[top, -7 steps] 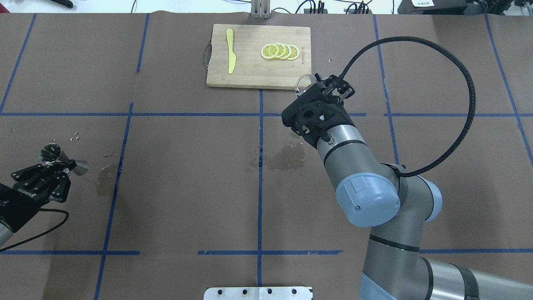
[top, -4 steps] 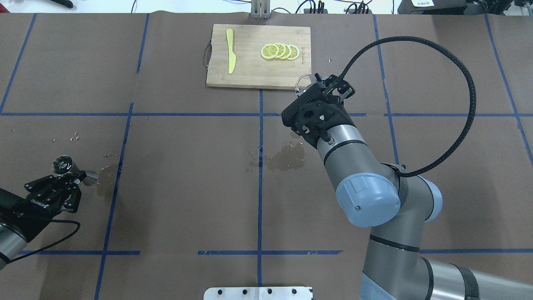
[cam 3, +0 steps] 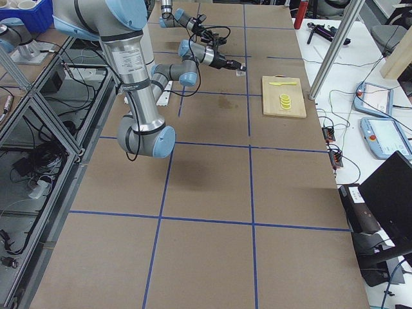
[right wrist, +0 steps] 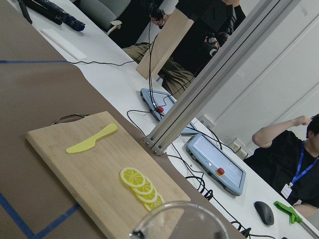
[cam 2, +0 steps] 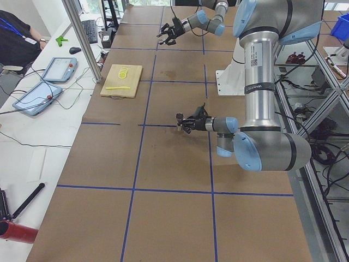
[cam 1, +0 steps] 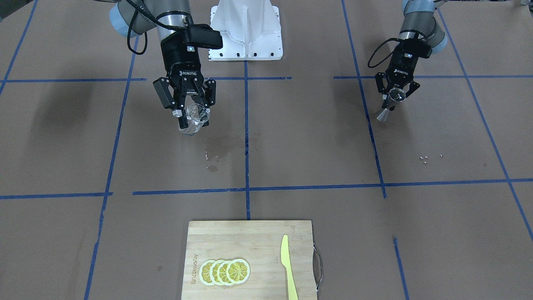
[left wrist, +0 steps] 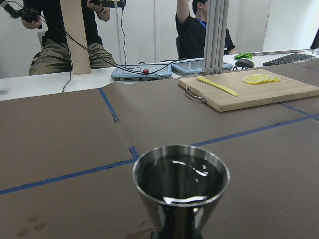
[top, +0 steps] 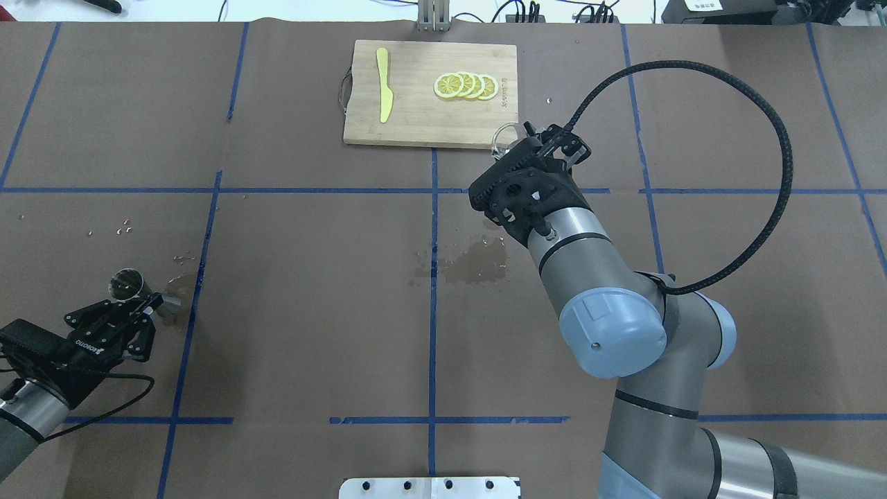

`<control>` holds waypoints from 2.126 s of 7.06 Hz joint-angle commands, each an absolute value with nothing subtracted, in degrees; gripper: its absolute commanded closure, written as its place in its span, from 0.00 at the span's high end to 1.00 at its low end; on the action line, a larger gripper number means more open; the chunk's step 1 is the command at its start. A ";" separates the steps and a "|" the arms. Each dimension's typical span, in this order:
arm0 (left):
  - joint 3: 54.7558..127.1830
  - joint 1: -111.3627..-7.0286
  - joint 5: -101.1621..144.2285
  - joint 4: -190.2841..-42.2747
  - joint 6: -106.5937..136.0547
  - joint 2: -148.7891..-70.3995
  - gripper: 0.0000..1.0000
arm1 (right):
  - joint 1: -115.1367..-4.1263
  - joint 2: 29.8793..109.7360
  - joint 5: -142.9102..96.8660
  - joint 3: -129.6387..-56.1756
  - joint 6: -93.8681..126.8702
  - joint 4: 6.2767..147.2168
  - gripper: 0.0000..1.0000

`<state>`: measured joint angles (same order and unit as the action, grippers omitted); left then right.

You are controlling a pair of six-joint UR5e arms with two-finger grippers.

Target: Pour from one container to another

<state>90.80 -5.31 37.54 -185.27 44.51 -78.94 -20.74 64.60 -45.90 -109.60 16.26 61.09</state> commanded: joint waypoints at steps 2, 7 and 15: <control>90.18 -4.75 37.70 -185.45 44.56 -79.37 0.00 | -20.74 64.60 -45.88 -109.60 16.17 61.08 0.00; 89.30 -3.43 37.62 -186.24 44.65 -79.37 0.00 | -20.74 64.69 -45.88 -109.60 16.17 61.08 0.00; 89.30 -3.25 37.62 -186.24 44.65 -79.89 0.03 | -20.74 64.60 -45.88 -109.60 16.17 61.08 0.00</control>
